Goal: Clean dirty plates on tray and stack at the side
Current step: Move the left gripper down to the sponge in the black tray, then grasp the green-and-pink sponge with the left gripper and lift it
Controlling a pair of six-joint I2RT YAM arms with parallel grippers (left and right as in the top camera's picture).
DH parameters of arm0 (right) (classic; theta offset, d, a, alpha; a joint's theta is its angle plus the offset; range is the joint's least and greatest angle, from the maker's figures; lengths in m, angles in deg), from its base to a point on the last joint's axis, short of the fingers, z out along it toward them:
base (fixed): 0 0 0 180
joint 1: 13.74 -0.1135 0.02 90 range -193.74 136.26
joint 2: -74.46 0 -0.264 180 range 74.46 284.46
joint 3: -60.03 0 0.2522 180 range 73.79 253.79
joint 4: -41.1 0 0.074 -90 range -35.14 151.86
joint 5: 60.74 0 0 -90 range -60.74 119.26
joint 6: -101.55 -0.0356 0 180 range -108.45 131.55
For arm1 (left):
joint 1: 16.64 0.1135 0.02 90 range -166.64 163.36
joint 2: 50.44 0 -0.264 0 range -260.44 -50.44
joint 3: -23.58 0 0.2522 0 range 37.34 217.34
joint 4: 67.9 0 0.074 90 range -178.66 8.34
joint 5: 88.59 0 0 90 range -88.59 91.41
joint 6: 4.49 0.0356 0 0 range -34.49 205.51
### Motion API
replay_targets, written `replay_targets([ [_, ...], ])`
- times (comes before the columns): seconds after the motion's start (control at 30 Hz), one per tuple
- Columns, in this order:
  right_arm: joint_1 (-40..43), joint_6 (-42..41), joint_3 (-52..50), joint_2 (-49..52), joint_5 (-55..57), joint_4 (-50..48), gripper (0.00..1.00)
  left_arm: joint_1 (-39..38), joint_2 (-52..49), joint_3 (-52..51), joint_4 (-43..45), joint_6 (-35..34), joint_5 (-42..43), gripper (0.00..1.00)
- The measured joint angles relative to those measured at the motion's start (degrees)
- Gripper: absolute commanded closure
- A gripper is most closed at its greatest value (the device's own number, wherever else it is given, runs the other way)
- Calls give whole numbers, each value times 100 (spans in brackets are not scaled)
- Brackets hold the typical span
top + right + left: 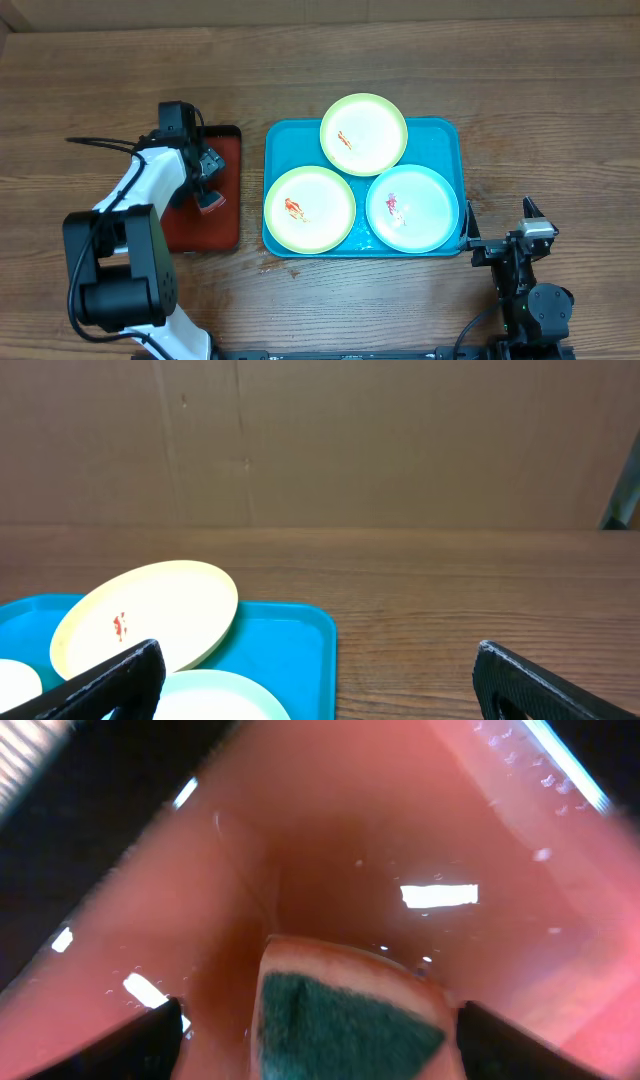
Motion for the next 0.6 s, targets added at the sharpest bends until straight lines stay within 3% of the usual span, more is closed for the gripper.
replay_targets([
  [0.03,2,2,0,0,-4,-2,0,0,-68,0,4,4,4,64],
  [0.17,0,0,0,0,-2,0,0,0,-175,0,70,-42,22,92],
  [0.2,0,0,0,0,-2,-2,0,0,-175,0,90,-44,22,96],
  [0.33,0,0,0,0,-2,2,0,0,-175,0,203,-48,20,94],
  [0.37,2,0,0,0,-4,0,0,0,-175,0,225,-48,22,77],
  [0.43,0,2,0,0,-4,-2,0,0,-175,0,245,-48,22,20],
  [0.47,0,0,0,0,-4,0,0,0,-175,0,243,-50,24,0],
  [0.6,2,2,0,0,-2,-2,0,0,-175,0,136,-46,98,0],
])
